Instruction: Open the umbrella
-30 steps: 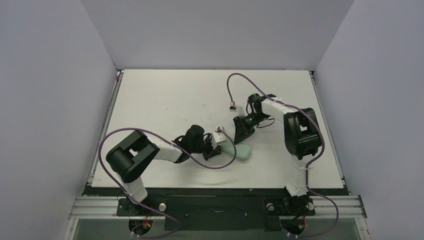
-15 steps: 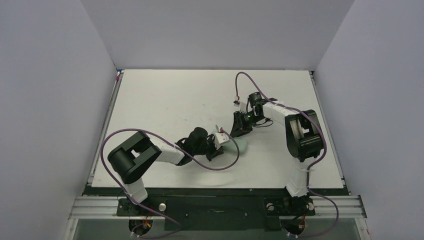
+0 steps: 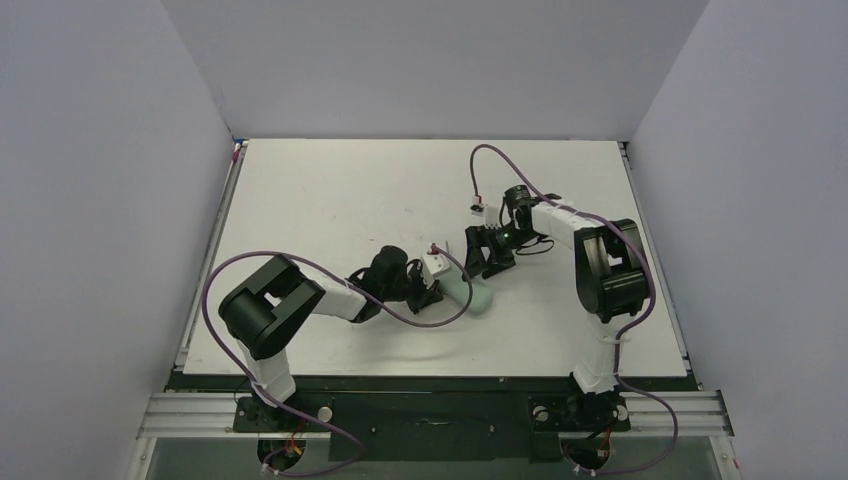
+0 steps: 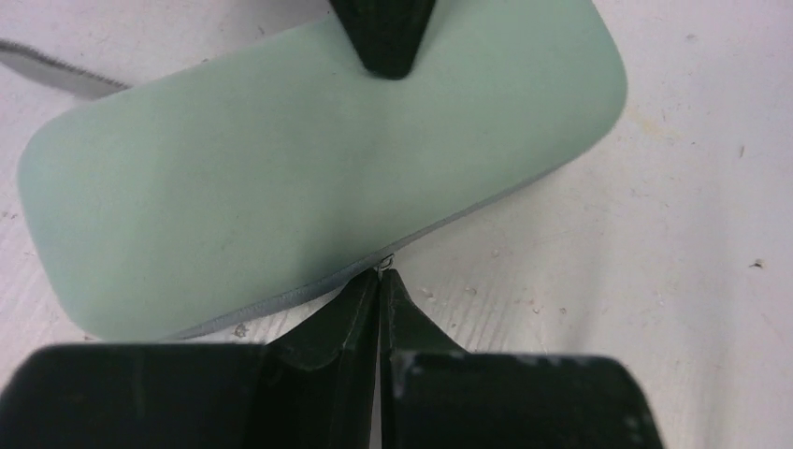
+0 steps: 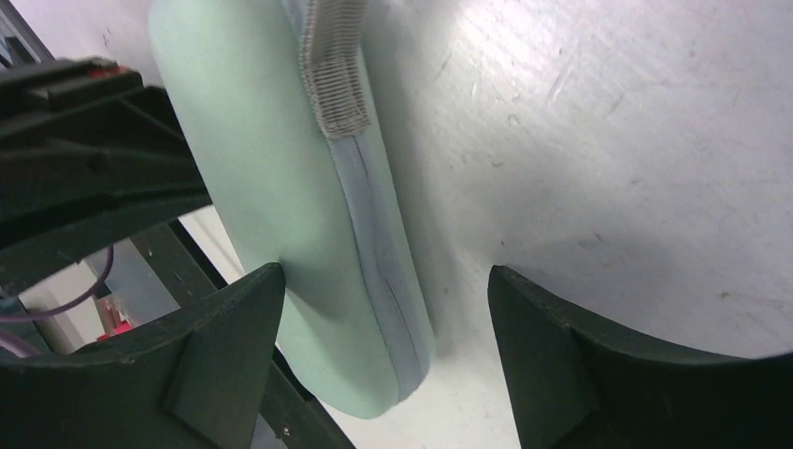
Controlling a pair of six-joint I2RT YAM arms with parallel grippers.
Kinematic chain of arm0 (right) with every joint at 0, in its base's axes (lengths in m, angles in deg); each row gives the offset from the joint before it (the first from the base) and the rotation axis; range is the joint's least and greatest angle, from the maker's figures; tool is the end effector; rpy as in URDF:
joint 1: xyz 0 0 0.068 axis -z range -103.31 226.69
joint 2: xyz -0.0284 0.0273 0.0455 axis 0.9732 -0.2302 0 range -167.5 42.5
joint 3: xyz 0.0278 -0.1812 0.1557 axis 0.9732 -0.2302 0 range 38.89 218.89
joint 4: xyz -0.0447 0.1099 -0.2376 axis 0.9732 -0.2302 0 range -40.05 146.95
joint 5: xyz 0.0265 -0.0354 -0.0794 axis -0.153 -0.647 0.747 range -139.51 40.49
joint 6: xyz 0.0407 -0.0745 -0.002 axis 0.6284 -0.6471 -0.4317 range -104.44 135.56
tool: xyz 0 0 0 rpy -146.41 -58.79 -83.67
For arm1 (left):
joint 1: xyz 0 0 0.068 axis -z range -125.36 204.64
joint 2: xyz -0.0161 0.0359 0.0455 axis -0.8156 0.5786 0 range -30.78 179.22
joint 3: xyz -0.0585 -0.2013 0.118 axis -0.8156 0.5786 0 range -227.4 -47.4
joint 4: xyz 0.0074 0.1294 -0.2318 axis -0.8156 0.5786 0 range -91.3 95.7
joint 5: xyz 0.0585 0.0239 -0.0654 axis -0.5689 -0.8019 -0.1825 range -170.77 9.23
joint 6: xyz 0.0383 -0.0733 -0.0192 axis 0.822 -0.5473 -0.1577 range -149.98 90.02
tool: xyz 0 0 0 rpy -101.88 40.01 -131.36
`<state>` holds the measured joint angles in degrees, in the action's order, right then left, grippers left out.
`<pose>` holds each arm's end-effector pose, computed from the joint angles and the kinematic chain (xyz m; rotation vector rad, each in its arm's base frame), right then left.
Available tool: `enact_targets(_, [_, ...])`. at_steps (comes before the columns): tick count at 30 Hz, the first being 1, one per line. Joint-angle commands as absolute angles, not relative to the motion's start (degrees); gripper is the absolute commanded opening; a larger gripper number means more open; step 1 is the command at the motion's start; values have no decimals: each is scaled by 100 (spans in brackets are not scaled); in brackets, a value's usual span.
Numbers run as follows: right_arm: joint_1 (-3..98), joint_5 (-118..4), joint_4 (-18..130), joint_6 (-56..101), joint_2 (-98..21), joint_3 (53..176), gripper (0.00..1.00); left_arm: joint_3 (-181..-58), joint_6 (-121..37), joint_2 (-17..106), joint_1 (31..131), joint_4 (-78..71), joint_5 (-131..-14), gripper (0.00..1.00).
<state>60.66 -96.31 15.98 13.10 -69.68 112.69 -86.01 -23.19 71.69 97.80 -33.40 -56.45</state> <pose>0.3337 0.1526 0.0962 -0.5623 2.7489 1.2356 0.2376 -0.2646 0.0664 1.1500 1.8539 -0.8200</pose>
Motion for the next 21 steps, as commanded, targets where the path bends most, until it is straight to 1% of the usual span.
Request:
enact_targets(1, [6022, -9745, 1120, 760, -6875, 11410, 76, -8797, -2165, 7354, 9686, -3418, -5590, 0])
enact_targets(6, [5861, -9825, 1156, 830, -6892, 11315, 76, -8700, -2206, 7305, 9720, -3645, -5711, 0])
enact_targets(10, [5854, -9730, 1379, 1108, -6937, 11269, 73, -8581, -2230, 7265, 9792, -3935, -5833, 0])
enact_targets(13, [5851, -9725, 1466, 1236, -7069, 11309, 65, -8579, -2197, 7305, 9824, -4060, -5986, 0])
enact_targets(16, [5833, -9724, 1498, 1306, -7145, 11368, 59, -8626, -2123, 7357, 9837, -4169, -6146, 0])
enact_targets(18, [5820, -9707, 1512, 1299, -7172, 11377, 52, -8648, -2073, 7376, 9833, -4240, -6205, 0])
enact_targets(19, [5813, -9702, 1512, 1305, -7202, 11377, 51, -8666, -2056, 7386, 9833, -4285, -6227, 0])
enact_targets(21, [5809, -9702, 1504, 1319, -7250, 11389, 44, -8688, -2020, 7402, 9839, -4355, -6270, 0])
